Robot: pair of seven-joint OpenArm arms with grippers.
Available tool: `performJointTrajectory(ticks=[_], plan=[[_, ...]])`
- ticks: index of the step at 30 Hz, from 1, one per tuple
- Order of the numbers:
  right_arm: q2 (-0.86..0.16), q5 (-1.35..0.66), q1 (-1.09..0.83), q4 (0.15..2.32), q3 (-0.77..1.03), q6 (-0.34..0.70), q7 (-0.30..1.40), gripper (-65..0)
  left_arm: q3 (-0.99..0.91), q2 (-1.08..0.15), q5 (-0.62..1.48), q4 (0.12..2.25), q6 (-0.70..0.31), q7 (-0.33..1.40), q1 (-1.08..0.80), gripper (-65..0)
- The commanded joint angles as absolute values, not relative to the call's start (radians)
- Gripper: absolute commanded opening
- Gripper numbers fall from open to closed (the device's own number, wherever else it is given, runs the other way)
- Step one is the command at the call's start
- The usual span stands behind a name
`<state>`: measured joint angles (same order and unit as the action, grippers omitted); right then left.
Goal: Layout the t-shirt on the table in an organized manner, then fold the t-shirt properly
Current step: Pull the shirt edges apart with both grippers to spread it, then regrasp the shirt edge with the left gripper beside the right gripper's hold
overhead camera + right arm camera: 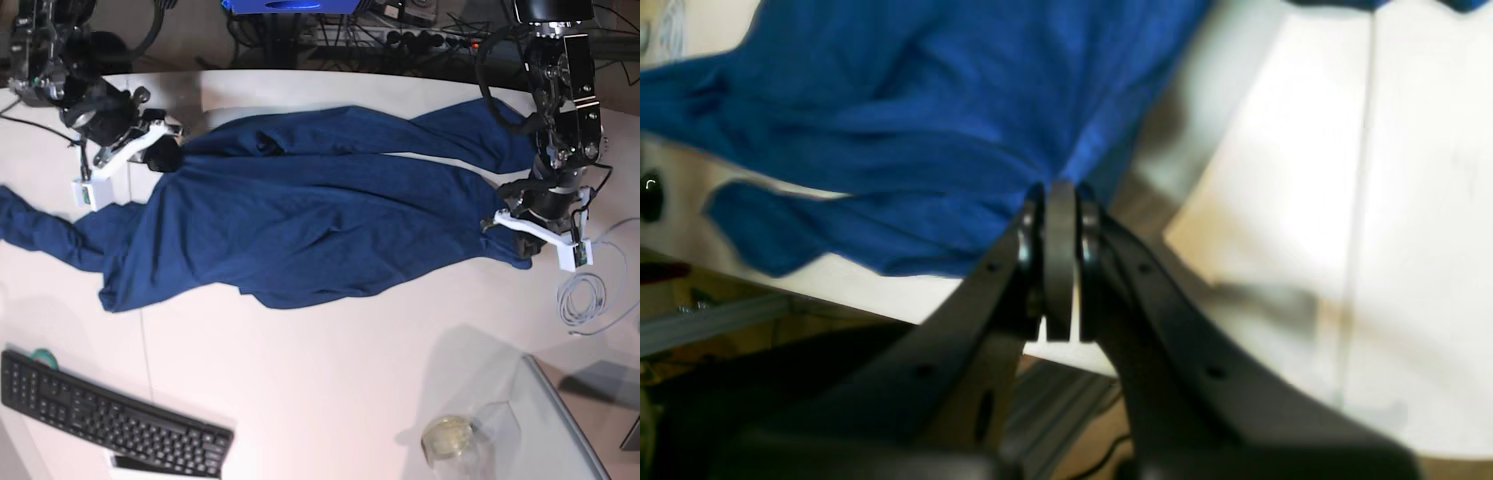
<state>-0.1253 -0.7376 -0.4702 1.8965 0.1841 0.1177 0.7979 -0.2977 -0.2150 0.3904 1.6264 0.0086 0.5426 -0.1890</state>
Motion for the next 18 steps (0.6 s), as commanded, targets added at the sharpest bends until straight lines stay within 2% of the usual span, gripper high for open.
performJointTrajectory(ticks=[1,6,18], plan=[[-0.131,-0.74,-0.484,1.934,0.214,0.12,0.817,-64.8,-0.302,-0.22,0.39,1.62,0.008,0.522,-0.171,-65.0],[-0.108,-0.74,-0.487,1.983,0.302,0.12,0.912,-64.8,-0.242,-0.22,0.39,1.491,0.008,0.519,-0.11,-65.0],[-0.102,-0.74,-0.489,1.975,0.343,0.122,0.917,-64.8,-0.173,-0.214,0.389,1.222,0.01,0.518,0.035,-65.0]])
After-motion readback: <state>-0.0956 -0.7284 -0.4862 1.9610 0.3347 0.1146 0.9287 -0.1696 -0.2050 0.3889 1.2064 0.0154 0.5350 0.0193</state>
